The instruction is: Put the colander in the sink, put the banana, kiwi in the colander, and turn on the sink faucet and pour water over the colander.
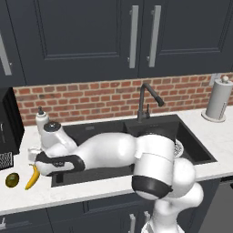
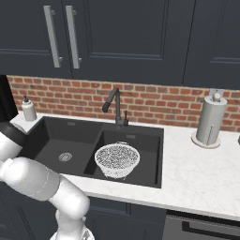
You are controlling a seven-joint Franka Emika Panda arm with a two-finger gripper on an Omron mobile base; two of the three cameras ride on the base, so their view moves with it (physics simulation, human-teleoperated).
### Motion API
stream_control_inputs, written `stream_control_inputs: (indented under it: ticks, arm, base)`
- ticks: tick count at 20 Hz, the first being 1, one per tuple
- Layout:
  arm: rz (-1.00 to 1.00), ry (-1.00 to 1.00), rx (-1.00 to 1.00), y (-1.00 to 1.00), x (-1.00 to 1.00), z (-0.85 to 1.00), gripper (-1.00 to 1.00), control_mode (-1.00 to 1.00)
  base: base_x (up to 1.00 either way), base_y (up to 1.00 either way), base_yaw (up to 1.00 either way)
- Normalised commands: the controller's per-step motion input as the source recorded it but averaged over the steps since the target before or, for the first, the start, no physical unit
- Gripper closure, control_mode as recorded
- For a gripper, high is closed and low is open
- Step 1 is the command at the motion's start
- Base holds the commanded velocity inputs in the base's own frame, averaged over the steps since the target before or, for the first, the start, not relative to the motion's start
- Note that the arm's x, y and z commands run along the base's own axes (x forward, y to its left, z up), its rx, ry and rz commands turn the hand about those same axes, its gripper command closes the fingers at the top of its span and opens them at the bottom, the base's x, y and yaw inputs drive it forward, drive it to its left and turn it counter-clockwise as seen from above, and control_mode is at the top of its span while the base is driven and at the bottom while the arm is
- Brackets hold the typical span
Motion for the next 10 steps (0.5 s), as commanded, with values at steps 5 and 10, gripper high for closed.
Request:
stream_control_inputs:
  ticks: [5,10]
  arm:
    - [0.00,0.00,0.00,0.30,0.17,-0.03,-1.00,-1.00]
    - [0.00,0.02,-0.01,0.24,0.26,-0.08,-1.00,-1.00]
  base:
    - [0.00,0.00,0.00]
    - [0.00,0.00,0.00]
